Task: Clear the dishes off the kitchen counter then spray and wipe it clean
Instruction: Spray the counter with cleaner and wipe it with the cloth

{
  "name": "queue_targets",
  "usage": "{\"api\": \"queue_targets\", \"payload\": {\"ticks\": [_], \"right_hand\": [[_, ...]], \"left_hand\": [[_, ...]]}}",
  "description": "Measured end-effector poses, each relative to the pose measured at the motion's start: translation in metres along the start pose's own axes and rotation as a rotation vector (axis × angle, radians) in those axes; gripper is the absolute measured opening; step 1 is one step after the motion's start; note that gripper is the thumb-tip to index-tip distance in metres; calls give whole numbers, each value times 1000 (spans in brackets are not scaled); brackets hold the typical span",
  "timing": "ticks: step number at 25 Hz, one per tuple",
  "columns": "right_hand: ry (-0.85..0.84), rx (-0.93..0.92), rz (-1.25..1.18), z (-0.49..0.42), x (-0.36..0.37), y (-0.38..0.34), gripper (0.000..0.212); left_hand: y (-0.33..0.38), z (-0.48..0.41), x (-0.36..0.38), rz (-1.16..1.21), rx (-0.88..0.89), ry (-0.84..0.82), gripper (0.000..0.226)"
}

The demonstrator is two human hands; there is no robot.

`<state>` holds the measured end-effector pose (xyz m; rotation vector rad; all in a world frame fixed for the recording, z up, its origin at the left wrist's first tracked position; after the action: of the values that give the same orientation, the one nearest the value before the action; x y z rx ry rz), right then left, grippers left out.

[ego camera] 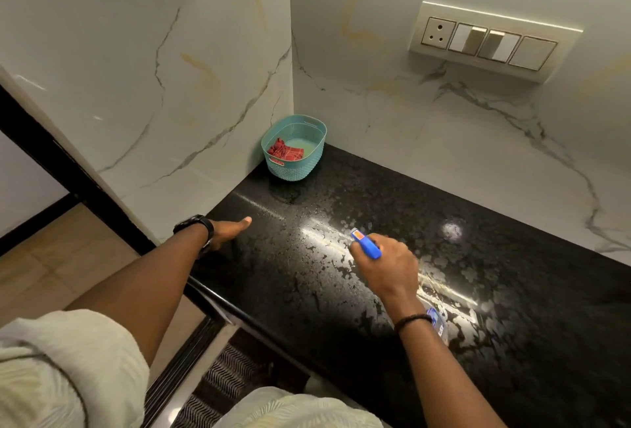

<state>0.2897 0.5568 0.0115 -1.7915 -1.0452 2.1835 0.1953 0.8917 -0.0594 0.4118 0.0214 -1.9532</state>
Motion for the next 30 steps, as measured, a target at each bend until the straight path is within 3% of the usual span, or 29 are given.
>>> {"api": "queue_targets", "payload": {"ticks": [9, 13, 14, 18, 22, 30], "right_hand": [[-177, -257, 232, 35, 35, -13, 46], [-241, -395, 216, 58, 42, -17, 43], [-265, -406, 225, 65, 45, -13, 43], [-304, -346, 320, 88, 43, 16, 51], [-92, -264, 270, 93, 14, 30, 36], [10, -38, 188, 79, -3, 55, 41]], "left_hand": [[-2, -2, 12, -32, -14, 73, 95], [-18, -42, -2, -64, 23, 93, 144], [-19, -43, -1, -68, 9, 94, 144], [-3, -16, 10, -58, 13, 155, 105], [-7, -30, 6, -83, 9, 166, 119], [-8, -35, 19, -88, 14, 155, 122]]}}
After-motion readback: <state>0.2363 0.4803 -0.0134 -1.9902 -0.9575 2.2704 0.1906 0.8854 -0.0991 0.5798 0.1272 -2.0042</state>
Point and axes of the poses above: each hand's wrist, its own z-axis away from the middle knuckle, its own x-axis out of the palm, y = z × x, the point moved 6 cm from there along -z, towards the middle knuckle, and after that the axes turned 11 degrees about -y, right-handed, at the moved point
